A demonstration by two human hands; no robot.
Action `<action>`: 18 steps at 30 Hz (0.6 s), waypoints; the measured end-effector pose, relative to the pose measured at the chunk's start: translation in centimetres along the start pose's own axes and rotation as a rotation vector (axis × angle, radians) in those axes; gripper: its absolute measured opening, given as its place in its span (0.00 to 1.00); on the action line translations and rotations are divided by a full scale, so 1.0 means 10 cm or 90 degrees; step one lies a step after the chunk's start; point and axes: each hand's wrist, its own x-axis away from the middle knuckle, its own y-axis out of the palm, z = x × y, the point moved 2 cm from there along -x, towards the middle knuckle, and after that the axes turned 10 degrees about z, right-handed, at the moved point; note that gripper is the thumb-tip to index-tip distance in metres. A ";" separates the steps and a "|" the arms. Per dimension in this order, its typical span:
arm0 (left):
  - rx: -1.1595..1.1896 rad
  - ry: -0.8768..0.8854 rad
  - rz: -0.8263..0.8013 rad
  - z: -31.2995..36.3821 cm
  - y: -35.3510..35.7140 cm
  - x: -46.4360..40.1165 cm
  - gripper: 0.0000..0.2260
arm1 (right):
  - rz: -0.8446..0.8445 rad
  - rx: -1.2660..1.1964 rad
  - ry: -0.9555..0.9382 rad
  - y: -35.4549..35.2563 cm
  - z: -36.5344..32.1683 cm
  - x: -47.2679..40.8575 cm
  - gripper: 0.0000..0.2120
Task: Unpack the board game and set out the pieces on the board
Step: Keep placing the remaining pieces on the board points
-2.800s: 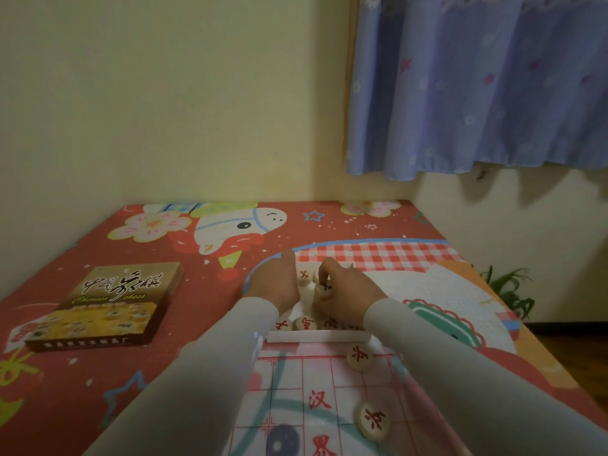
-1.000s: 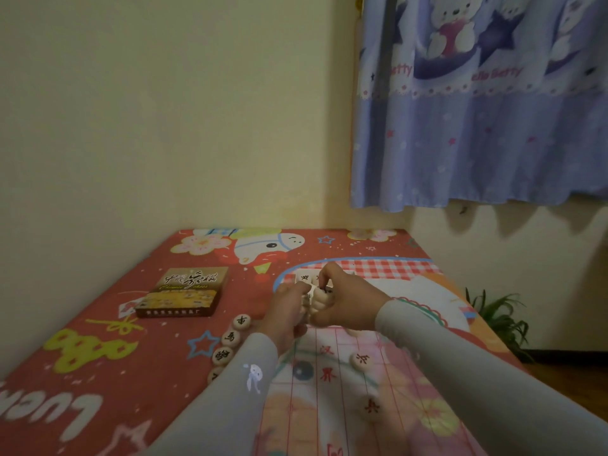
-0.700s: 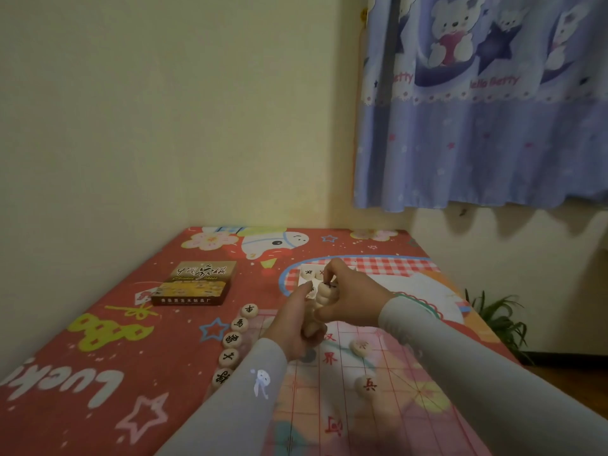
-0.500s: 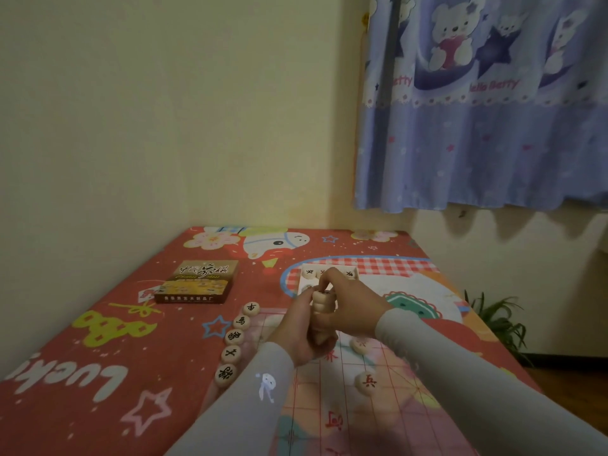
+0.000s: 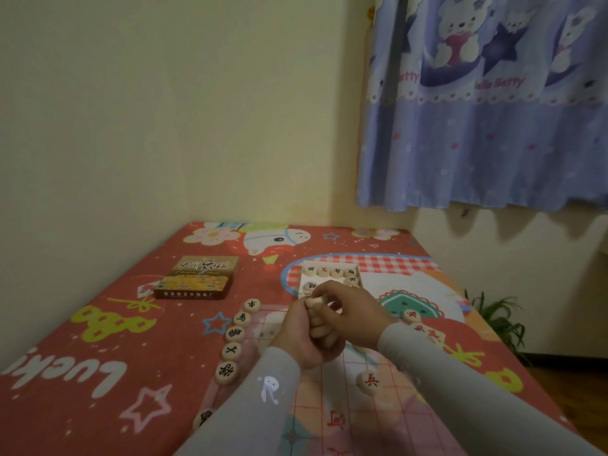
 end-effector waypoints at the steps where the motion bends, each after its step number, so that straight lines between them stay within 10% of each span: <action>1: 0.003 0.003 -0.003 0.00 0.00 0.00 0.16 | 0.007 -0.016 0.002 0.01 0.00 0.00 0.09; 18: 0.021 -0.002 -0.074 0.04 -0.08 -0.05 0.14 | 0.067 -0.258 0.080 0.11 0.09 -0.04 0.14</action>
